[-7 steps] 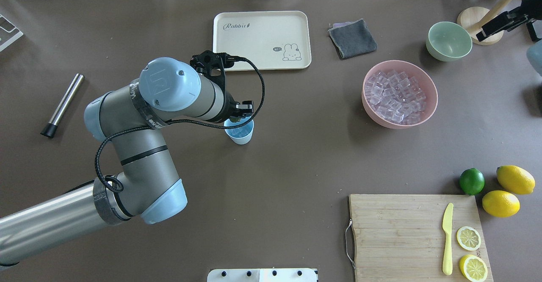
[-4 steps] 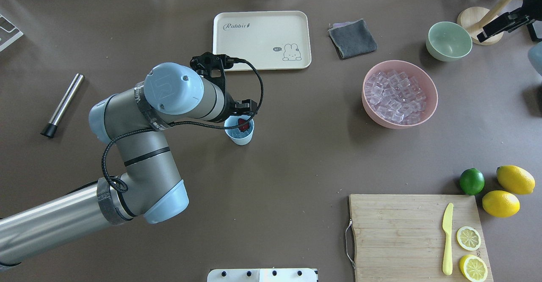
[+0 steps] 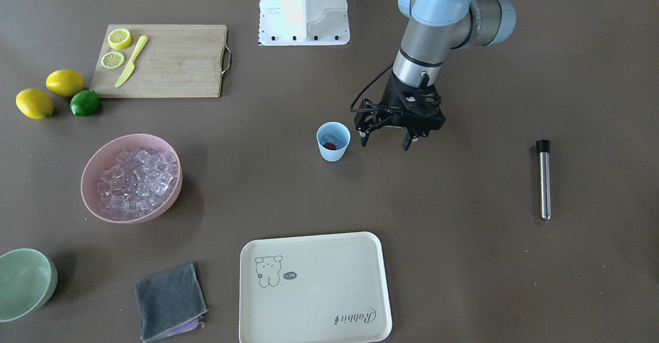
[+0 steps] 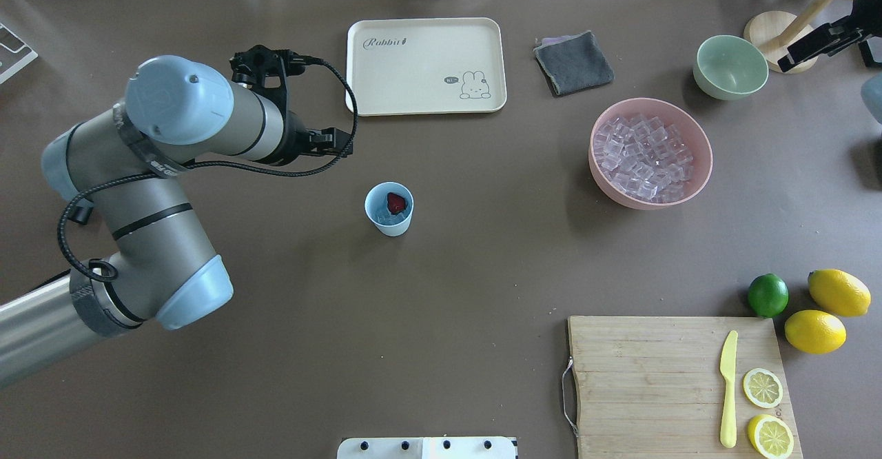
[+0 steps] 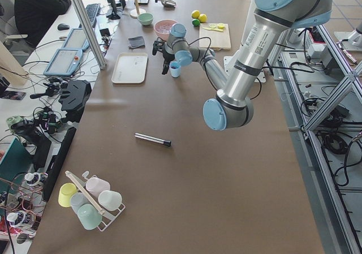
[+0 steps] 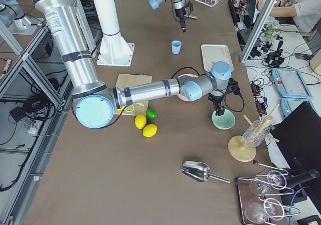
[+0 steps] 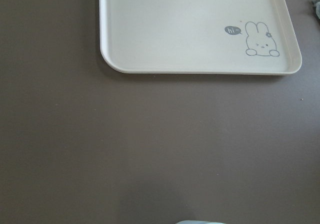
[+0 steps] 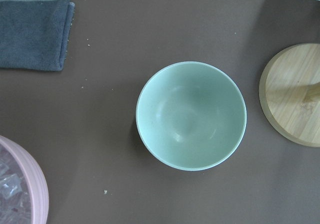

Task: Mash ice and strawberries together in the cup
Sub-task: 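Withdraw the empty left gripper toward the silver muddler rod, then lower the left gripper over the silver muddler and grasp its end, then lift the muddler upright with the left gripper and carry it over the blue cup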

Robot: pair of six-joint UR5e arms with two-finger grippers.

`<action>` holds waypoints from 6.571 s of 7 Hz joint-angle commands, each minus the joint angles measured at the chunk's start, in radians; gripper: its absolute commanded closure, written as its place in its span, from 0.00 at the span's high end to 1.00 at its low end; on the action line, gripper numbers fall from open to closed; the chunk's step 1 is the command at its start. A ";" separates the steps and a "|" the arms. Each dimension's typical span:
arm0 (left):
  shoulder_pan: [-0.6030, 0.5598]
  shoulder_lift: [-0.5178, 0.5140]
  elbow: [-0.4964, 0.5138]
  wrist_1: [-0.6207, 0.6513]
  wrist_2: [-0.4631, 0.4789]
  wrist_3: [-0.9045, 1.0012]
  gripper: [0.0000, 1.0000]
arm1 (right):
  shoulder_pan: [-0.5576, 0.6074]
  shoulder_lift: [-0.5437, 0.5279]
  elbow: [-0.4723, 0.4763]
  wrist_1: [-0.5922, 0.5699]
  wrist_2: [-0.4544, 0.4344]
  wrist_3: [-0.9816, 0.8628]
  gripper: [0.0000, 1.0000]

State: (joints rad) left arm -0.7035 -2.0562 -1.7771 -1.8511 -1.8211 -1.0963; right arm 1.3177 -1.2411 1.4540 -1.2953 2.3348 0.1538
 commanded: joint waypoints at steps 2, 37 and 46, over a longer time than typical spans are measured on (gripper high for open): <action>-0.263 0.149 0.031 0.007 -0.225 0.346 0.97 | 0.000 -0.003 0.000 0.001 -0.002 0.003 0.99; -0.163 -0.016 0.069 -0.234 0.222 0.019 0.00 | -0.098 -0.023 0.122 0.071 -0.092 0.076 0.99; 0.194 -0.081 -0.019 -0.260 0.767 -0.054 0.00 | 0.176 -0.075 -0.093 0.038 0.041 0.012 0.99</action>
State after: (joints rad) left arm -0.5313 -2.1374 -1.7999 -2.1092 -1.0576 -1.1673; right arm 1.4353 -1.3148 1.3692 -1.2427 2.3585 0.1710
